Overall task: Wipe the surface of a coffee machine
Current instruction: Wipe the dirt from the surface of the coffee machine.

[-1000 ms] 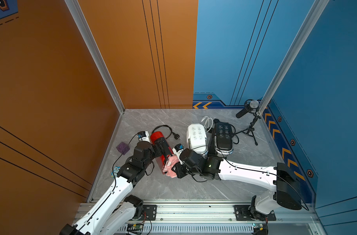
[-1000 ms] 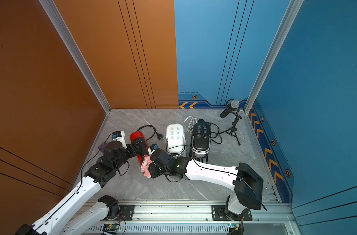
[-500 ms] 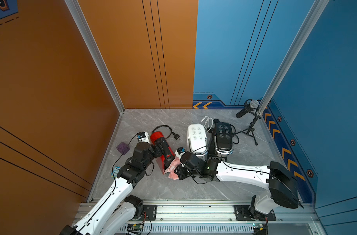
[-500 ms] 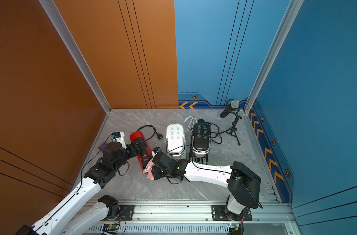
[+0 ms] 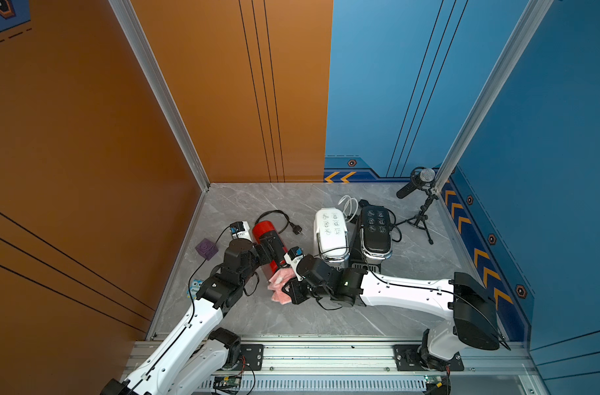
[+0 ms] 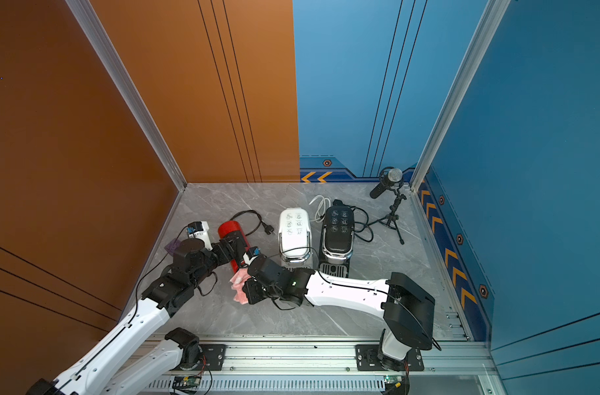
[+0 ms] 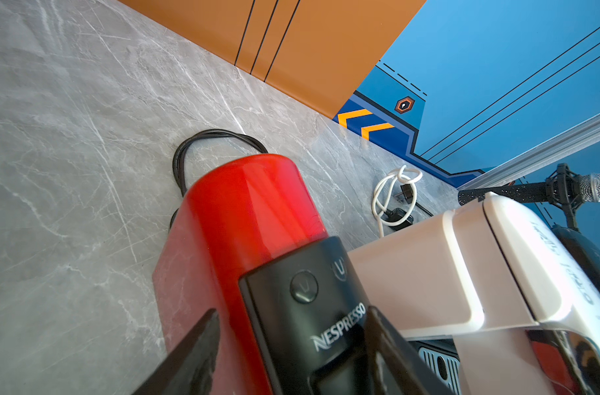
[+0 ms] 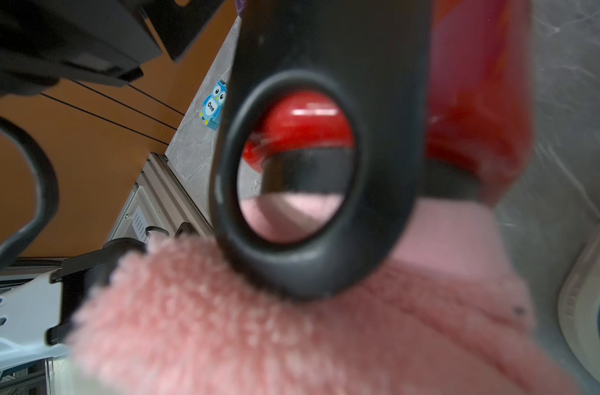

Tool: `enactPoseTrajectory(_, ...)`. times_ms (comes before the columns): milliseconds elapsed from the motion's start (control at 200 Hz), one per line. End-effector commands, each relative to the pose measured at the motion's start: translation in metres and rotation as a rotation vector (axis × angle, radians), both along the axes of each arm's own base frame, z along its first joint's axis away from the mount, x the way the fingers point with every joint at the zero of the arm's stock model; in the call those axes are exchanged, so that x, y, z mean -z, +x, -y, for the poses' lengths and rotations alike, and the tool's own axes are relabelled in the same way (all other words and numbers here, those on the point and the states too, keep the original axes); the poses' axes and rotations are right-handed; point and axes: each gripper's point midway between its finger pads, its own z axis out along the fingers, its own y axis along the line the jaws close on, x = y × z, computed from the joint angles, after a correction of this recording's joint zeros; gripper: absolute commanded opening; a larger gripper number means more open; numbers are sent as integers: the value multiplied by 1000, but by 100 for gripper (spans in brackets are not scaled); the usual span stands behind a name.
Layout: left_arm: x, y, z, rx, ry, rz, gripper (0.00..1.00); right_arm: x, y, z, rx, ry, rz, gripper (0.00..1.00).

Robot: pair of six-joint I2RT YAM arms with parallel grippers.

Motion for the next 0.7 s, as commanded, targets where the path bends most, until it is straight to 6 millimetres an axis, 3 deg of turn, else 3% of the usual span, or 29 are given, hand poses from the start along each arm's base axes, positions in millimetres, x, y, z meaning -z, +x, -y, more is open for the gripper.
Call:
enactPoseTrajectory(0, 81, -38, -12, 25, 110, -294, 67, 8, 23, -13, 48, 50, 30, 0)
enactPoseTrajectory(190, 86, -42, -15, 12, 106, -297, 69, 25, 29, -3, 80, -2, 21, 0)
enactPoseTrajectory(515, 80, -44, -15, 15, 86, -273, 69, -45, 19, 3, 89, 127, 114, 0)
enactPoseTrajectory(696, 80, -44, -16, 8, 76, -270, 69, -63, 22, -3, 91, 190, 142, 0)
